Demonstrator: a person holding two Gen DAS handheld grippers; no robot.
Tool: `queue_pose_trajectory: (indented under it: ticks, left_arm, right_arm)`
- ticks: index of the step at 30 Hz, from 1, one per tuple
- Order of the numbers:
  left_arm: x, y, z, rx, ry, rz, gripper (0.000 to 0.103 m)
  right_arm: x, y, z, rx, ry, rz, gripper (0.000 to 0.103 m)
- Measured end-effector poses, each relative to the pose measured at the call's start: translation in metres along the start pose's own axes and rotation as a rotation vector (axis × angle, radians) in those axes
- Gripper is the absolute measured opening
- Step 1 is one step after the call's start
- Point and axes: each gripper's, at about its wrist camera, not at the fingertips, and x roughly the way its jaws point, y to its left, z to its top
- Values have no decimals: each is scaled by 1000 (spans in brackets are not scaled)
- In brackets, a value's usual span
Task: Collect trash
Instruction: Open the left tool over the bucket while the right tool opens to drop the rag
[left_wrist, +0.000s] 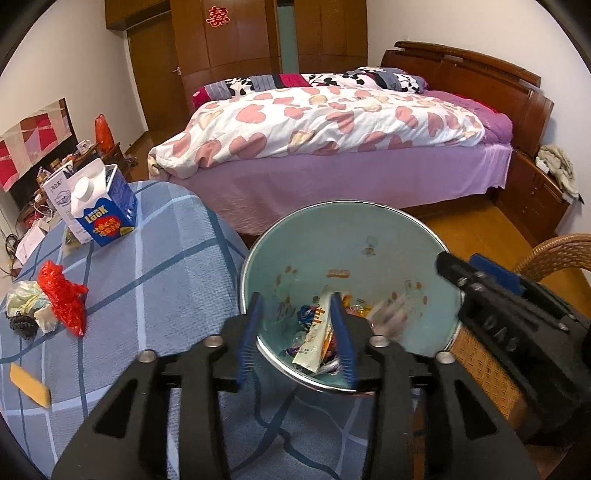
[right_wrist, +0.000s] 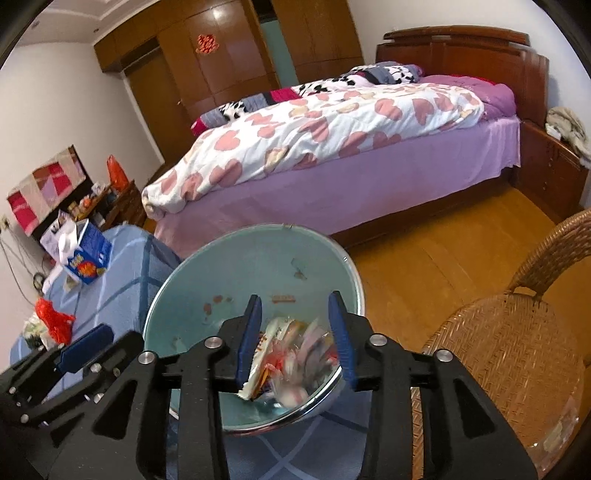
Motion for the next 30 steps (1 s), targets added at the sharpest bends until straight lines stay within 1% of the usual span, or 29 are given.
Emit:
queue_pose_trajectory:
  ticks: [1,2,3,4,5,6,8,9,11,15,20,24,30]
  left_arm:
    - [-1,1,0,-2,-1,2,48]
    - [-2,3,0,-4,-4,7,55]
    - [-5,4,0,-7,-10,17,59]
    - [-10,6,0,-9,-26,34,67]
    - [-14,7,0,-7,-37,43,72]
    - [-20,8,0,-3,-54,52,75]
    - [-29,14,-1,-5,-76,68,89]
    - [-33,17,-2,-12,-84,81,92]
    - [-42,27,-5,-37,-100,103,94]
    - [-56,45,-12,-70,-117,128,95]
    - [-73,67,-19,-119,-140,139,96]
    - [-84,82,-25,-141,-158,157,96]
    - [-97,105,-33,-181,-169,174,97]
  right_arm:
    - [-3,-1,1,8,-13,2,40]
    - [-6,-2,2,13,-23,1,44]
    - [-11,-3,3,26,-42,-3,47]
    - [-13,-5,3,35,-55,-7,54]
    - [-17,-6,3,46,-70,-13,57]
    - [-22,-7,3,60,-93,-20,62]
    - [-28,-7,2,69,-117,-24,75]
    - [-32,-6,1,71,-131,-26,79]
    - [-38,-2,-1,69,-152,-30,88]
    - [-42,12,-5,34,-139,-18,93]
    - [-47,27,-11,13,-127,2,93]
    - [-55,42,-15,-23,-142,13,93]
    - [-67,69,-18,-70,-159,53,93]
